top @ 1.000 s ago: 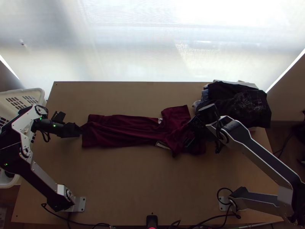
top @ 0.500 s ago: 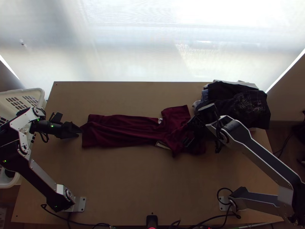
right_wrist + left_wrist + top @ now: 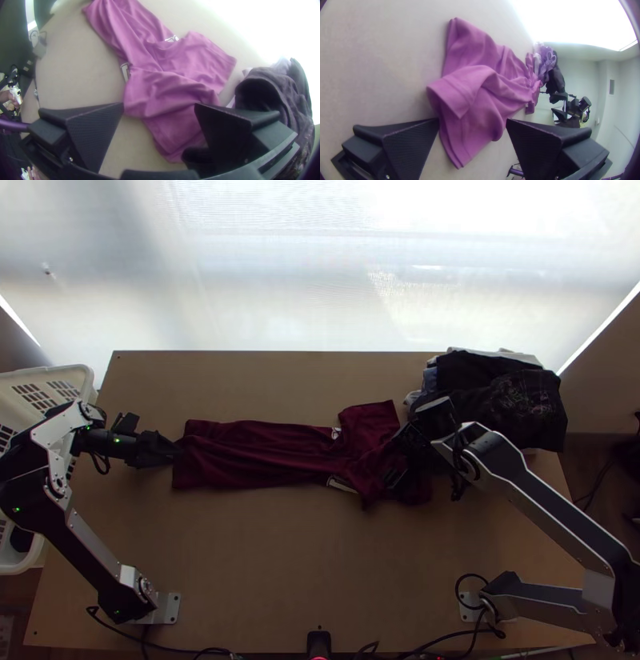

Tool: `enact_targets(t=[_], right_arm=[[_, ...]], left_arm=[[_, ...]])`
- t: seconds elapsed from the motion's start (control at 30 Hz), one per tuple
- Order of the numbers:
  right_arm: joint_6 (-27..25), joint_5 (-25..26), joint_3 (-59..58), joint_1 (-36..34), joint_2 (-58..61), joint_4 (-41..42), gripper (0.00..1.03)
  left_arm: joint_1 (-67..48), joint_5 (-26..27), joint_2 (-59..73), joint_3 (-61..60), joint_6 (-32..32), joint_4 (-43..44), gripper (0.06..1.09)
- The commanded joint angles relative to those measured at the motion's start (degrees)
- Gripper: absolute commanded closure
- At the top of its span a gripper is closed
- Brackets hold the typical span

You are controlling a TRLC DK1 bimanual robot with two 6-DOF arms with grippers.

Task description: Fold the t-shirt

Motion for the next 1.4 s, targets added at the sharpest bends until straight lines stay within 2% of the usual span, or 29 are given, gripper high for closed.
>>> enact_targets(t=[0.0,0.5,0.73,0.8,0.83,0.9,1.0,1.17,1.37], right_arm=[[0.0,0.0,0.0,0.0,0.0,0.0,0.05],[-0.3,0.0,0.4,0.1,-0.2,-0.1,0.05],[-0.1,0.4,0.1,0.1,0.3,0.1,0.05],[-0.1,1.9,-0.5,0.4,0.9,1.4,0.05],[-0.2,3.1,-0.6,0.8,1.3,2.1,0.05],[-0.1,4.2,-0.2,1.5,1.8,3.9,0.05],[-0.1,5.6,2.1,2.4,3.2,4.4,0.07],[0.3,6.5,4.6,3.4,5.6,5.5,0.13],[0.6,6.9,5.6,6.7,6.3,3.8,0.15]], left_arm=[[-2.3,1.5,0.2,-0.1,-0.5,-1.2,0.11],[-11.2,4.0,1.7,-0.1,-4.7,2.5,0.11],[-11.7,4.0,4.2,-0.1,-6.3,5.0,0.12],[-12.1,4.0,4.9,-0.1,-7.1,5.9,0.20],[-12.4,4.0,5.0,-0.2,-7.2,6.1,0.28],[-12.8,4.1,5.1,-0.2,-7.8,6.7,0.52],[-13.0,4.5,5.7,0.0,-9.0,6.8,0.80],[-12.5,7.6,5.8,-0.1,-9.3,5.9,0.99],[-12.4,7.9,4.7,-0.3,-9.0,5.0,1.00]])
